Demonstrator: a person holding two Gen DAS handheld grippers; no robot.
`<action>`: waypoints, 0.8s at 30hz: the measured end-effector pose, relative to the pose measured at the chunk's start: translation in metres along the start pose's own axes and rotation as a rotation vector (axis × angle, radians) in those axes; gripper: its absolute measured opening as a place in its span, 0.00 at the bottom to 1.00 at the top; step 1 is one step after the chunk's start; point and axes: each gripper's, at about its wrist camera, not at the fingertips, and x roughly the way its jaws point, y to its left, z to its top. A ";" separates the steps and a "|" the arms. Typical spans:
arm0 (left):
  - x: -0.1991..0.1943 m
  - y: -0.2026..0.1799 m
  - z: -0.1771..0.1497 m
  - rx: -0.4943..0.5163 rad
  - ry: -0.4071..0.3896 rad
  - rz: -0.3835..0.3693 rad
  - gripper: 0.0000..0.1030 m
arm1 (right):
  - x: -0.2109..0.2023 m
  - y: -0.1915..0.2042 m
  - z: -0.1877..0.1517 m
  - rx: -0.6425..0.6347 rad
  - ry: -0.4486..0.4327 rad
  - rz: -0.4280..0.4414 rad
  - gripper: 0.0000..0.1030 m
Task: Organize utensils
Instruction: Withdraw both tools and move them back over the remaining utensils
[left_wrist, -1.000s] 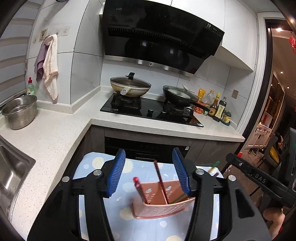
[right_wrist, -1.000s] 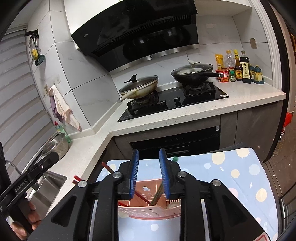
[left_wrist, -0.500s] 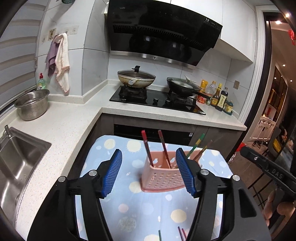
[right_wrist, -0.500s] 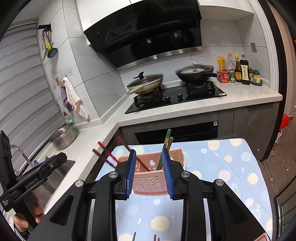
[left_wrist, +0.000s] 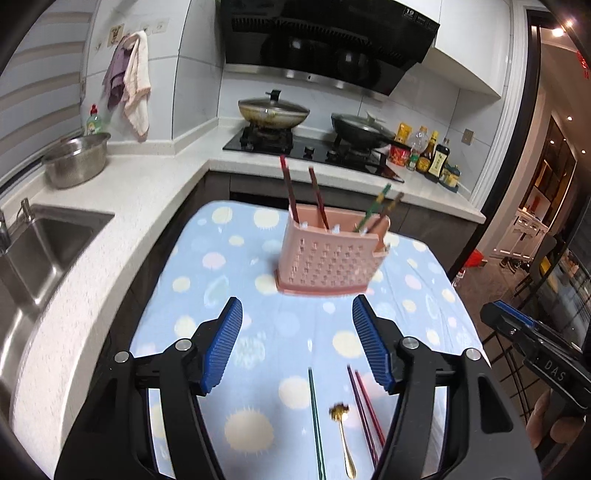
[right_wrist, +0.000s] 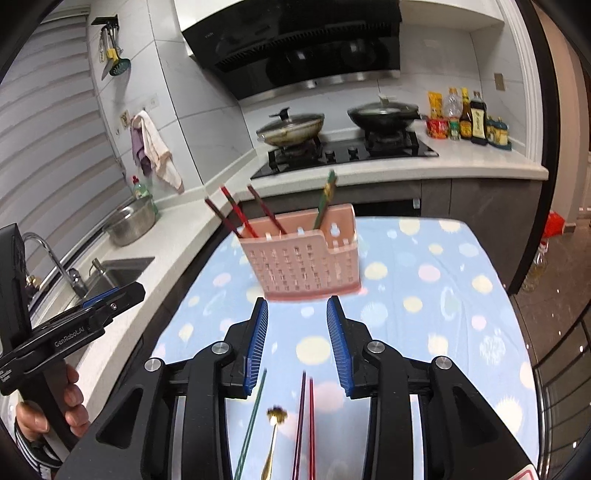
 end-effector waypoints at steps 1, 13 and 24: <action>-0.001 0.000 -0.008 -0.007 0.013 0.000 0.59 | -0.002 -0.002 -0.010 0.006 0.013 -0.010 0.32; 0.011 0.003 -0.137 -0.011 0.238 0.038 0.60 | 0.004 -0.018 -0.138 0.034 0.222 -0.085 0.32; 0.012 -0.011 -0.201 0.017 0.344 0.024 0.60 | 0.008 -0.020 -0.198 0.041 0.327 -0.084 0.32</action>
